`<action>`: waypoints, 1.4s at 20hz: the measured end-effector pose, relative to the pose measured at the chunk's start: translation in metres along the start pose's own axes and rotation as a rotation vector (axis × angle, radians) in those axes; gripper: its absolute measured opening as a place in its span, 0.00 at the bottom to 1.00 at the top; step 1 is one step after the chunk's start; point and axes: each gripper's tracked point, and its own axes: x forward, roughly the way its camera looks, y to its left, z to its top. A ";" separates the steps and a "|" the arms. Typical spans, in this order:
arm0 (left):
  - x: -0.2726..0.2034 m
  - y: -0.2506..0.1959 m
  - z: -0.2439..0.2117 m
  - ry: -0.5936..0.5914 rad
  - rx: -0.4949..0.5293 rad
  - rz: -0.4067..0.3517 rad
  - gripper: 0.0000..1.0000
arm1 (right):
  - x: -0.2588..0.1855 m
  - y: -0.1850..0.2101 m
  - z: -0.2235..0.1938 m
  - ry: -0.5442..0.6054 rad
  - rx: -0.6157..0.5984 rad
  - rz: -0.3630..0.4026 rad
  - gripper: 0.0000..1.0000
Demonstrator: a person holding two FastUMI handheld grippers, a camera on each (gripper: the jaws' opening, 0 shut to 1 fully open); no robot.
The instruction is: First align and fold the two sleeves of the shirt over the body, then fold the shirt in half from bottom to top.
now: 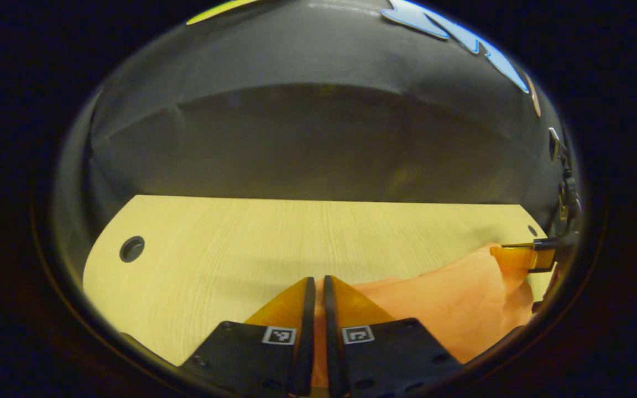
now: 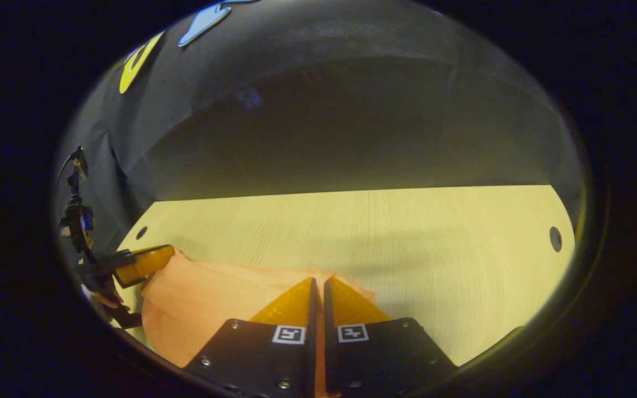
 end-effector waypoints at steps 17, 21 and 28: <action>-0.182 -0.054 0.119 -0.189 0.071 -0.030 0.71 | -0.194 0.018 0.087 -0.195 -0.059 -0.058 0.73; -0.274 -0.090 0.153 -0.265 0.096 -0.051 0.75 | -0.294 0.029 0.116 -0.308 -0.068 -0.061 0.67; -0.406 -0.117 0.163 -0.376 0.097 -0.063 0.70 | -0.396 0.050 0.111 -0.442 -0.112 -0.072 0.73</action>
